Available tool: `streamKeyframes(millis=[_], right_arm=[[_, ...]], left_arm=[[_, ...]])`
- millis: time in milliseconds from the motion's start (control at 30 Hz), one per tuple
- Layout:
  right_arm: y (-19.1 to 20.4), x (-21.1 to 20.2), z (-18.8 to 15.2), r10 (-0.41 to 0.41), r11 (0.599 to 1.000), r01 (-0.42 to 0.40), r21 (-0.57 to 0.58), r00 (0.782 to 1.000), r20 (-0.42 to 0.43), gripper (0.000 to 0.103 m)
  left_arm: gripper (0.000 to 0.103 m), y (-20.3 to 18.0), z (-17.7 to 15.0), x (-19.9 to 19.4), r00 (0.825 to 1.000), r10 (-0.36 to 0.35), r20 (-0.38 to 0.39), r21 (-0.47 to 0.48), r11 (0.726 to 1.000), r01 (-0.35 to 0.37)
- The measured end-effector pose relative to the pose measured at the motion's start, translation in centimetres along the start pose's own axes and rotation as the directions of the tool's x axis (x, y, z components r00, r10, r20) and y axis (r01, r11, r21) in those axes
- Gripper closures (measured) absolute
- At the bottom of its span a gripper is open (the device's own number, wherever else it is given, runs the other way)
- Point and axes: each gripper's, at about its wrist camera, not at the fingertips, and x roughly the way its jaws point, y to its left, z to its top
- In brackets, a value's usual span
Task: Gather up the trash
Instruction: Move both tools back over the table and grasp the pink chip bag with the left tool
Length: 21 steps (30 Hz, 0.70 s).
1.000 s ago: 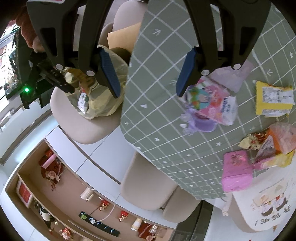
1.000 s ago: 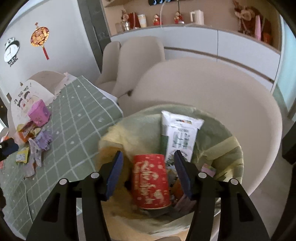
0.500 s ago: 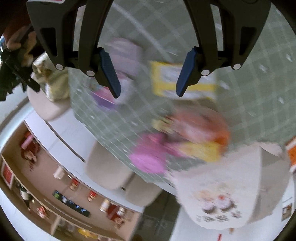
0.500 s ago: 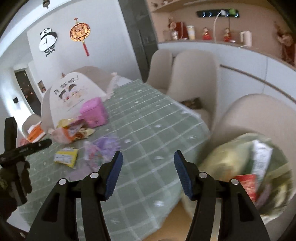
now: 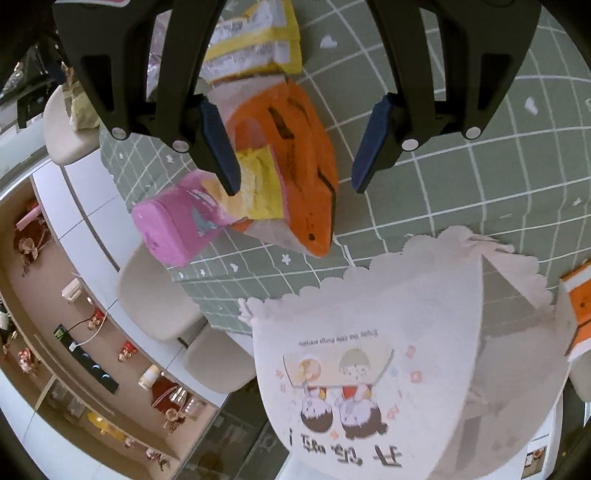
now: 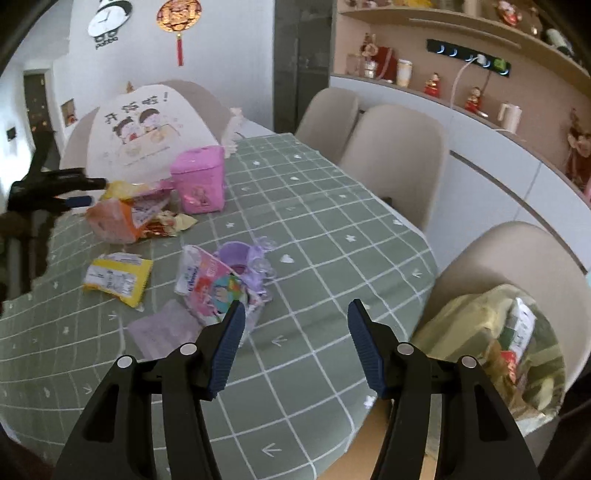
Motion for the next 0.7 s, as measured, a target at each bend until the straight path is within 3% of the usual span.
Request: streamKeyframes(millis=[133, 267, 367, 500, 633, 700], right_arm=[[-0.3, 1.5, 0.7, 0.045, 0.999, -0.045, 0.015, 0.999, -0.019, 0.048], [0.2, 3.6, 2.0, 0.144, 0.989, -0.142, 0.032, 0.988, -0.054, 0.048], [1.8, 5.2, 2.8, 0.196, 0.979, -0.200, -0.030, 0.977, -0.088, 0.048], [3.2, 6.3, 3.4, 0.247, 0.965, -0.255, -0.062, 0.963, -0.105, 0.048], [3.6, 6.8, 3.6, 0.273, 0.955, -0.284, -0.088, 0.955, -0.117, 0.048], [3.5, 7.1, 3.6, 0.285, 0.950, -0.298, -0.092, 0.950, -0.128, 0.048]], left_arm=[[0.044, -1.3, 0.7, 1.4, 1.000, 0.017, 0.016, 0.050, 0.999, -0.018], [0.044, -3.0, 2.2, 1.1, 0.997, -0.003, 0.075, 0.171, 0.985, -0.010], [0.044, -4.0, 3.2, 2.4, 0.999, -0.001, 0.033, 0.248, 0.969, -0.007], [0.044, -4.4, 2.8, 5.0, 0.996, 0.001, -0.089, 0.302, 0.953, 0.026], [0.059, -4.8, 0.5, 4.9, 0.988, -0.008, -0.152, 0.308, 0.950, 0.055], [0.073, -4.8, -0.9, 4.2, 0.987, -0.016, -0.162, 0.295, 0.954, 0.063]])
